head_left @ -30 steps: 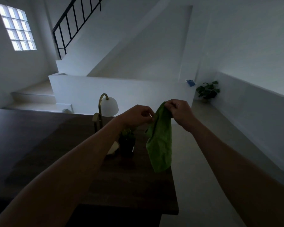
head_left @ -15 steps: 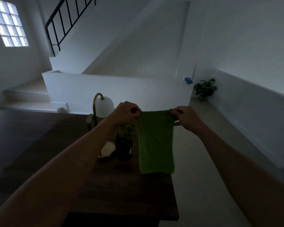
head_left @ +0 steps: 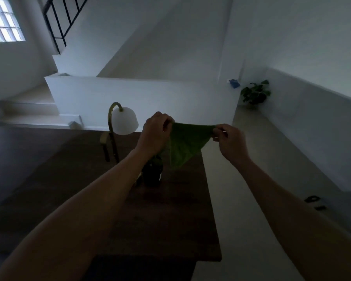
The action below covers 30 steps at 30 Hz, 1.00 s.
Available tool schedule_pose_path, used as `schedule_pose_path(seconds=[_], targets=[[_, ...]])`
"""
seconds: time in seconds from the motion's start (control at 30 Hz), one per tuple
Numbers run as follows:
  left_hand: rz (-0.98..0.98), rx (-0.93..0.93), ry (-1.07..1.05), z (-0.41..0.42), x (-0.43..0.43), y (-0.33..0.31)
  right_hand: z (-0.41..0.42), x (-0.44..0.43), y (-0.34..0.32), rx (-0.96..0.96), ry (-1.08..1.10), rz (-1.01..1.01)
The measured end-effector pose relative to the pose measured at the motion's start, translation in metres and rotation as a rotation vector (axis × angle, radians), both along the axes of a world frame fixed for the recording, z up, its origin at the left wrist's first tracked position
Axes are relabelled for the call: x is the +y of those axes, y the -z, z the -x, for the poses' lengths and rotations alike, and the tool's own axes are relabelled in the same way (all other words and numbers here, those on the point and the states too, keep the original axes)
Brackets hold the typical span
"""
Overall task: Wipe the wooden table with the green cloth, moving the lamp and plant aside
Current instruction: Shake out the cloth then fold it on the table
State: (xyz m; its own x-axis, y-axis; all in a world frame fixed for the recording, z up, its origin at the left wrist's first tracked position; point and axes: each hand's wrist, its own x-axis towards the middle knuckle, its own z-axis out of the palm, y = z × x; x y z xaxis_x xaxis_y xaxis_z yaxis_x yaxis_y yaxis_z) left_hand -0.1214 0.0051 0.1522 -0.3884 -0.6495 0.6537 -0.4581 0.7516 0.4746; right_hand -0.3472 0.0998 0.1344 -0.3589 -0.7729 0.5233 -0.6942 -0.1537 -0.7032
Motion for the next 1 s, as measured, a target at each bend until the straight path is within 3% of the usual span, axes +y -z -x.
schedule_pose_path(seconds=[0.17,0.43,0.67,0.77,0.87,1.0], targets=[[-0.187,-0.135,0.114,-0.020,0.043,0.062,-0.012,0.054,0.064,0.014,-0.020,-0.213],[-0.651,-0.570,0.261,-0.048,0.094,0.120,-0.013,0.119,0.124,0.130,-0.226,-0.562],[-1.090,-0.656,0.449,-0.055,0.107,0.128,-0.017,0.149,0.134,-0.129,-0.446,-0.854],[-1.064,-0.727,0.459,-0.059,0.105,0.127,-0.021,0.147,0.133,-0.219,-0.500,-0.908],[-1.020,-0.597,0.337,-0.053,0.092,0.128,-0.022,0.128,0.136,-0.233,-0.390,-0.835],[-0.871,-0.503,0.193,-0.033,0.073,0.136,-0.019,0.095,0.148,-0.078,-0.198,-0.731]])
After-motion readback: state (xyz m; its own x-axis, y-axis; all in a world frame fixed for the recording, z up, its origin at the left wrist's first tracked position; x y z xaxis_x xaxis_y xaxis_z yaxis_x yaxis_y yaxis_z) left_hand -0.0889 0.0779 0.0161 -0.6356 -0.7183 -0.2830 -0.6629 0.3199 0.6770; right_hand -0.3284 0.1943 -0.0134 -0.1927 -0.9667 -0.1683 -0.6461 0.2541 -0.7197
